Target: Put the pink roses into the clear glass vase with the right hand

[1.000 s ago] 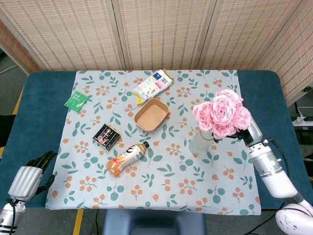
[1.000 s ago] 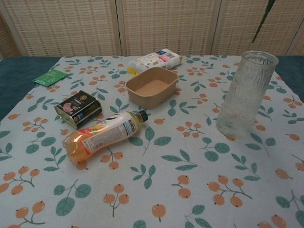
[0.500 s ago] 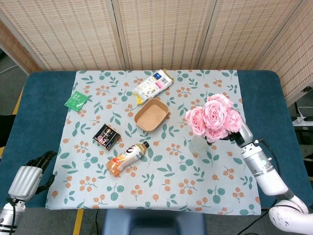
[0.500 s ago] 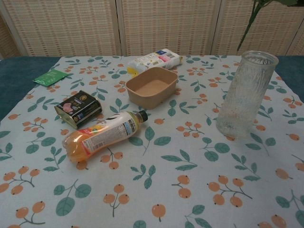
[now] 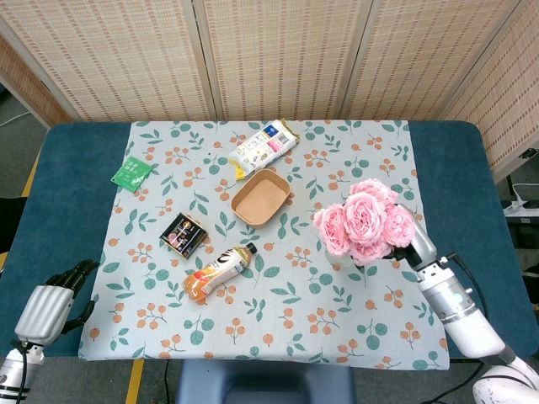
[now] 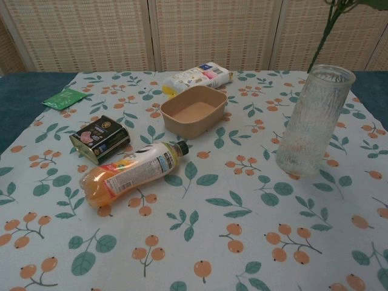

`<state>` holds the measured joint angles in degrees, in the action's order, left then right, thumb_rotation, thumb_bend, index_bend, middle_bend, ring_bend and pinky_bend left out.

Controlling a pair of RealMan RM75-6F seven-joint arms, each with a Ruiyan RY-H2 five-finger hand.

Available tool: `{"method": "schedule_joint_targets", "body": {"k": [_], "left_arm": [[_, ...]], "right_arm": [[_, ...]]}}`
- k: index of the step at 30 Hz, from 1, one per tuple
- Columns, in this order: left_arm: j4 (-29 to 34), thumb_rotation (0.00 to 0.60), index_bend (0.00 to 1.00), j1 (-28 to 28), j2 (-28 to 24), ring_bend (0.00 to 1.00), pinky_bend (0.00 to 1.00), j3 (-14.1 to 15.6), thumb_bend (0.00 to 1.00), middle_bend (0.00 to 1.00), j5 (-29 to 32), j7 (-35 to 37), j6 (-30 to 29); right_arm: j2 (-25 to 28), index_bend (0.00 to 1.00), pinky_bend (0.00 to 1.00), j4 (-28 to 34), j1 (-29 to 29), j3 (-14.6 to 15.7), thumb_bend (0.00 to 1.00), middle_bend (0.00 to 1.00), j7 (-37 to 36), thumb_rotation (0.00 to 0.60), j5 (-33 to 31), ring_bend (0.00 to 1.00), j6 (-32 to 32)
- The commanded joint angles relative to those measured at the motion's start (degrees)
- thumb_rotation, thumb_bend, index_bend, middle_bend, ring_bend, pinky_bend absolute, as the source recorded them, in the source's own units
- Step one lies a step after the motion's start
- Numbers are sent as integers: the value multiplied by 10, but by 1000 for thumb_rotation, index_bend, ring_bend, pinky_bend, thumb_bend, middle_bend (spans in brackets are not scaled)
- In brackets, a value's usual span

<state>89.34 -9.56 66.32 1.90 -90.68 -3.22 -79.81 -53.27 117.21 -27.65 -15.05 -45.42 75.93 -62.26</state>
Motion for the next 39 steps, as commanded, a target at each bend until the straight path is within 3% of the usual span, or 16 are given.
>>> {"method": "schedule_joint_targets", "body": {"k": [1,12,18,27,39], "left_arm": [[0,600,132,0,0,272,377,0,420,135,1,0,1],[-1,600,132,0,0,272,377,-1,420,135,2,1,1],[-1,600,132,0,0,272,377,-1,421,135,2,1,1],[0,600,132,1,-1,272,377,0,420,136,0,2,-2],[0,600,132,0,0,271,377,0,419,135,2,-1,1]], "right_arm": [[2,910,1000,4,1,2,542,947,13,600,-12,1000,7],[-21,910,1000,-23,-7,-5,543,947,15,600,-36,1000,30],[-7,910,1000,3,9,-7,544,947,30,600,2,1000,-1],[32,910,1000,48,50,17,545,947,87,600,26,1000,-40],[24,910,1000,7,45,21,546,947,62,600,8,1000,-10]]}}
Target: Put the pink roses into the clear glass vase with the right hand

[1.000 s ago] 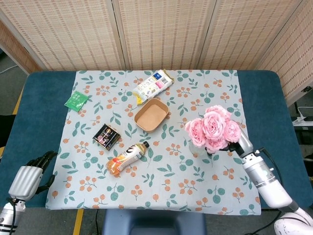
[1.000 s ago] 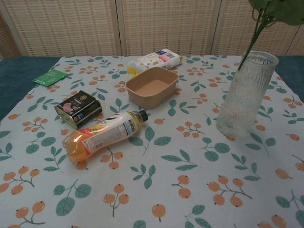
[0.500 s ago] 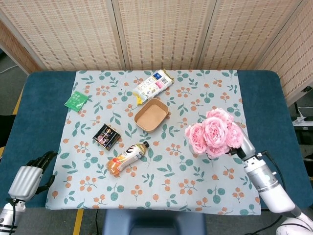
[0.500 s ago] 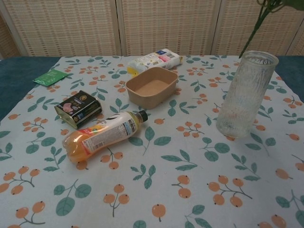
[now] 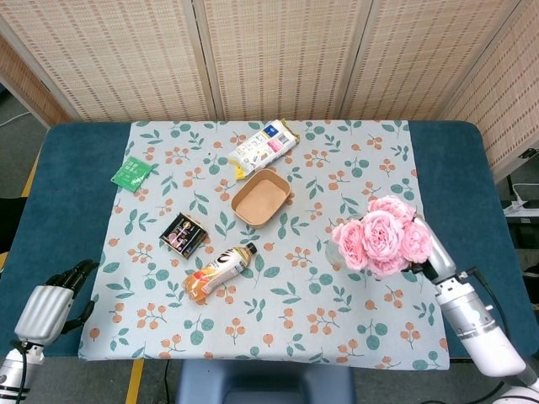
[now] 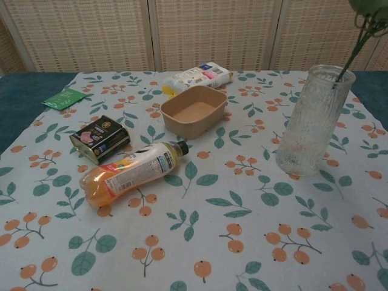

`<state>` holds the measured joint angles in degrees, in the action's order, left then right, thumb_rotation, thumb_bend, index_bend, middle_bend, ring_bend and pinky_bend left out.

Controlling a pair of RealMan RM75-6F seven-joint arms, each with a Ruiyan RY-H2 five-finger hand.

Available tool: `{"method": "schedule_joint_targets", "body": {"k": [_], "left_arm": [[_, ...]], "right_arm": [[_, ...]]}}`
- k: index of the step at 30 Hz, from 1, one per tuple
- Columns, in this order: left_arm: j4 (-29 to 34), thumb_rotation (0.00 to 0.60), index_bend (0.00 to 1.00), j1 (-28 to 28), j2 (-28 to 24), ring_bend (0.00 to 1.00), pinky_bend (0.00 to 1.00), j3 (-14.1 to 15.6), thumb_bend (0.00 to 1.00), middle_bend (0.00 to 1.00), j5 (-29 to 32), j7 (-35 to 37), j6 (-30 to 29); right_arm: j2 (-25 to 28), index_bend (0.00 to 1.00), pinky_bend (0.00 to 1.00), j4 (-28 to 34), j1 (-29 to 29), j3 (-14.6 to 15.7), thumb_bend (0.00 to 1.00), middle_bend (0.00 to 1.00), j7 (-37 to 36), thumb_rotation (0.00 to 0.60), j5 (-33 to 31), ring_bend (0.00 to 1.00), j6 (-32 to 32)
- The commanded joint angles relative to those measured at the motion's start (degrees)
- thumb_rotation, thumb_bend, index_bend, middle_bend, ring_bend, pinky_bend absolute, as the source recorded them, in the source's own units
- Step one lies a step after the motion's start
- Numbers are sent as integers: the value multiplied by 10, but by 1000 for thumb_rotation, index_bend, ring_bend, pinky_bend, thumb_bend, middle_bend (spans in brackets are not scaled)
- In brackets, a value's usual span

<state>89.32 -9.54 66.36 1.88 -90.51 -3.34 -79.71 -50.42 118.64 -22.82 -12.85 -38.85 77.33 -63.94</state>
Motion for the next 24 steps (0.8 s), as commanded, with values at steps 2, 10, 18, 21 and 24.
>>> {"method": "schedule_joint_targets", "body": {"k": [2,10,18,21,24], "left_arm": [[0,600,132,0,0,272,377,0,420,135,0,0,-1],[0,600,132,0,0,271,377,0,420,135,0,1,0],[0,600,132,0,0,272,377,0,420,136,0,-1,0],[0,600,132,0,0,272,377,0,420,135,0,-1,1],[0,600,132,0,0,271,377,0,420,135,-1,-2,1]], "right_arm": [[-10,911,1000,-19,-7,-1,546,947,-9,600,-14,1000,17],[-22,720,1000,-69,-30,0,497,947,-79,600,-21,1000,89],[-36,348,1000,-116,-41,4,213,947,-128,600,8,1000,113],[-39,264,1000,-125,-42,5,181,947,-132,600,11,1000,112],[-42,186,1000,-133,-40,5,142,947,-133,600,13,1000,105]]}}
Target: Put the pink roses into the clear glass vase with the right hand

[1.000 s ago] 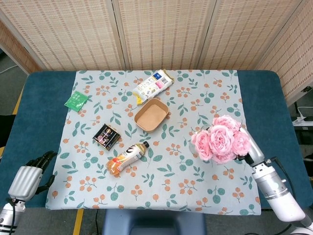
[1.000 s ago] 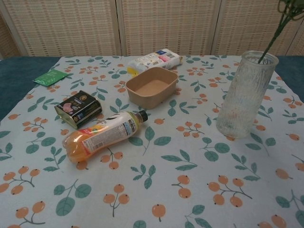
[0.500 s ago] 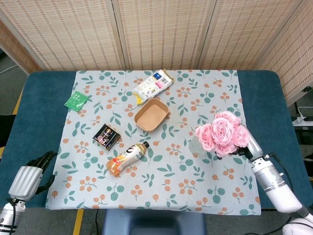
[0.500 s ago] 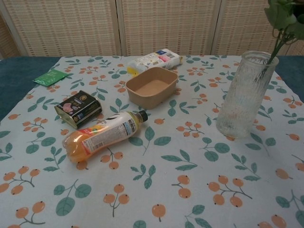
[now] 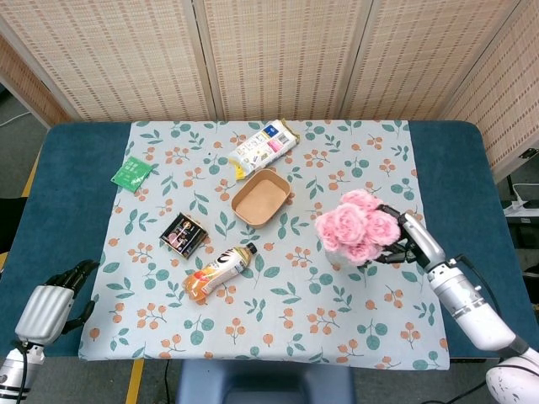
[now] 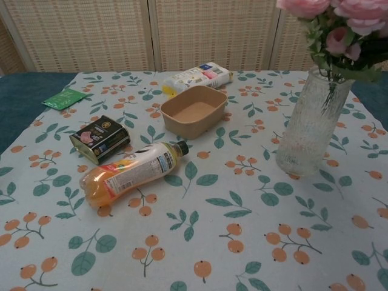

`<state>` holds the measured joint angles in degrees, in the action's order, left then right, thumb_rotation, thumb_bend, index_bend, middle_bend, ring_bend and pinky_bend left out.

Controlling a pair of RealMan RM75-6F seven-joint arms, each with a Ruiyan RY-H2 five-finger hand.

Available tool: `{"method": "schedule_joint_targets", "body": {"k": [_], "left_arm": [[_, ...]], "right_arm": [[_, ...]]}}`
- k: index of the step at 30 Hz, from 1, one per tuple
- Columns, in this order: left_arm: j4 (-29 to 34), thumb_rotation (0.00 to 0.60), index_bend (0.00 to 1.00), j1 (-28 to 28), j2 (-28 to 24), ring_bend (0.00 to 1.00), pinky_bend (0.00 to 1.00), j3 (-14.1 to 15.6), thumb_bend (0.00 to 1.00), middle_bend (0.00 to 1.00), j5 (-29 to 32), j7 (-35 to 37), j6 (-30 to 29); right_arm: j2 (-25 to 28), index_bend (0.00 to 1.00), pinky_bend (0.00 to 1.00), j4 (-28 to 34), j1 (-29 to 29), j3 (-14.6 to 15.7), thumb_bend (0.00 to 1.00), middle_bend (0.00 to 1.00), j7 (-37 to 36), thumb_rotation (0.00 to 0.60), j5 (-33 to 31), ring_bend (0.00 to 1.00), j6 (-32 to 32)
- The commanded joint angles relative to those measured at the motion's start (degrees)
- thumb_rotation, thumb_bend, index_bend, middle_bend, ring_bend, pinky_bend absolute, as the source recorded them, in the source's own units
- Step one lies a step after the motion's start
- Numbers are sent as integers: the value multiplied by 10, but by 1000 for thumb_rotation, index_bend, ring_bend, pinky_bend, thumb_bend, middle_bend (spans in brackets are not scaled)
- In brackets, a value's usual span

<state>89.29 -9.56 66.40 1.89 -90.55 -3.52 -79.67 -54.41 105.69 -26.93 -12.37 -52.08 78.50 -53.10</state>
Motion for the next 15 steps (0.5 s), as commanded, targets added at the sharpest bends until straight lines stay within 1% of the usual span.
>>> {"method": "schedule_joint_targets", "body": {"k": [1,4,6,8,10,12,14,15], "left_arm": [[0,600,132,0,0,272,377,0,420,135,0,-1,0],[0,600,132,0,0,272,377,0,420,135,1,-1,2],[-1,600,132,0,0,272,376,0,421,135,2,-1,3],[-1,600,132,-1,0,272,377,0,421,135,3,1,4],[-1,600,132,-1,0,272,377,0,420,135,3,1,4],[-2,600,132,-1,0,272,377,-1,420,135,5,3,4],[-3,600,132,-1,0,272,377,-2,420,135,8,5,6],[-4,600,132,-1,0,272,377,-3,419,135,12,5,7]], "right_arm": [[-3,171,1000,-7,2,0,133,947,0,600,2,1000,-6],[-5,123,1000,-14,6,2,84,947,2,600,9,1000,-18],[-8,95,1000,-21,15,6,67,947,9,600,24,999,-38],[-12,85,1000,-30,27,13,64,947,21,600,44,995,-66],[-13,84,1000,-31,29,14,64,947,22,600,47,992,-70],[-17,107,1000,-39,38,21,64,947,36,600,62,987,-91],[-32,141,1000,-60,66,37,64,947,86,600,91,984,-148],[-45,156,1000,-86,97,54,64,947,142,600,108,983,-197]]}}
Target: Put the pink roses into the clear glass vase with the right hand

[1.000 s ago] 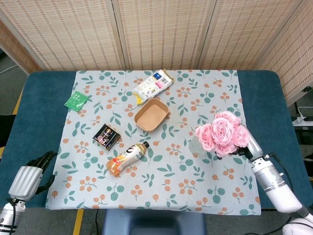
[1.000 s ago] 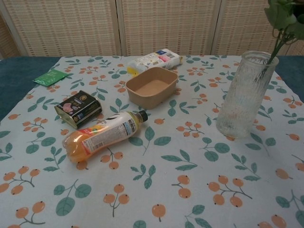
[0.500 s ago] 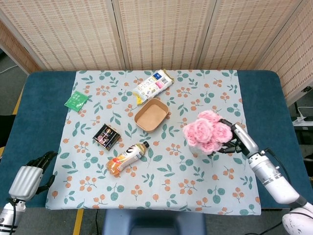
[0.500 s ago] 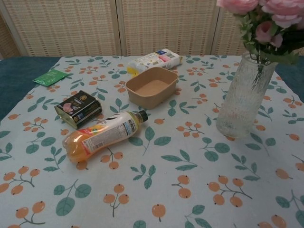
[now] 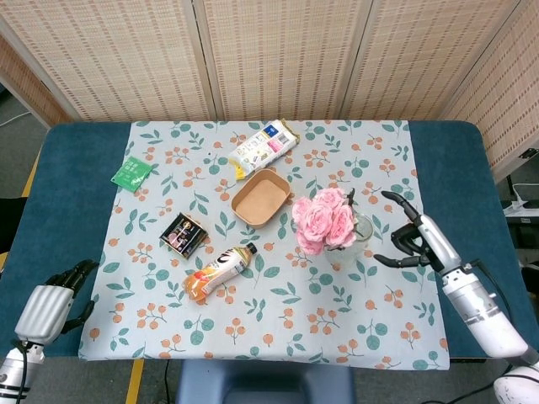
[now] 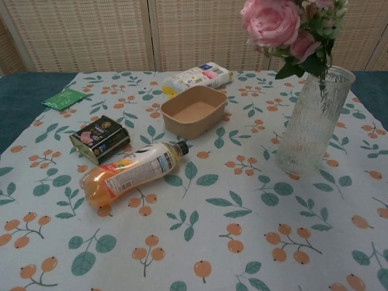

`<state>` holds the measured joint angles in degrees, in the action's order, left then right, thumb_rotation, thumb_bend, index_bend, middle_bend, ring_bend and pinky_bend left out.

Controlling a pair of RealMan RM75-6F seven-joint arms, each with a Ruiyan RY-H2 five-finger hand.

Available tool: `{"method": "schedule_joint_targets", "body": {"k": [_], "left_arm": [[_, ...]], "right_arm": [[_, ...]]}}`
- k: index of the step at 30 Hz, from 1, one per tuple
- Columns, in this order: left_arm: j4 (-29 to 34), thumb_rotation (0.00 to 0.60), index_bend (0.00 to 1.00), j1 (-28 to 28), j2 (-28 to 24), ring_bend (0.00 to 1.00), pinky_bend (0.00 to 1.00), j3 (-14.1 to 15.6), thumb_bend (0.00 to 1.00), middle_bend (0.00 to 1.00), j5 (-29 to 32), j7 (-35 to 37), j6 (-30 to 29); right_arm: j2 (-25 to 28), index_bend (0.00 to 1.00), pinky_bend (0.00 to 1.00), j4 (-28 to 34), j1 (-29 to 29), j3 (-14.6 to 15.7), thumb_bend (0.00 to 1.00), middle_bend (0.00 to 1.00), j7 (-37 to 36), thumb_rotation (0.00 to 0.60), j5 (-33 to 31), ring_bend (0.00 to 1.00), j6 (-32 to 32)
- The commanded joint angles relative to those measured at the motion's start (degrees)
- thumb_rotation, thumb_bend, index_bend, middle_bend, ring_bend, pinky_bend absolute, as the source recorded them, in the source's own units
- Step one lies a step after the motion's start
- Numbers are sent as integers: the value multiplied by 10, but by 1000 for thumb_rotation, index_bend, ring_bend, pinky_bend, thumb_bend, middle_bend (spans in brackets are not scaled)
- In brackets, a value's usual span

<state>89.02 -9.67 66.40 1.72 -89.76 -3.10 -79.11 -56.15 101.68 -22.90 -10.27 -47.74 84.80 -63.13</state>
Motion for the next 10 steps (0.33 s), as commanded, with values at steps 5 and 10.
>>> {"method": "schedule_joint_targets", "body": {"k": [5,10], "left_arm": [[0,600,132,3,1,272,377,-2,420,136,5,-7,-3],[2,600,132,3,3,274,377,-2,420,135,10,-16,1]], "right_arm": [[-103,254,1000,-147,126,76,64,947,188,600,98,973,-216],[-112,339,990,-173,139,81,64,947,282,600,91,949,-223]]}}
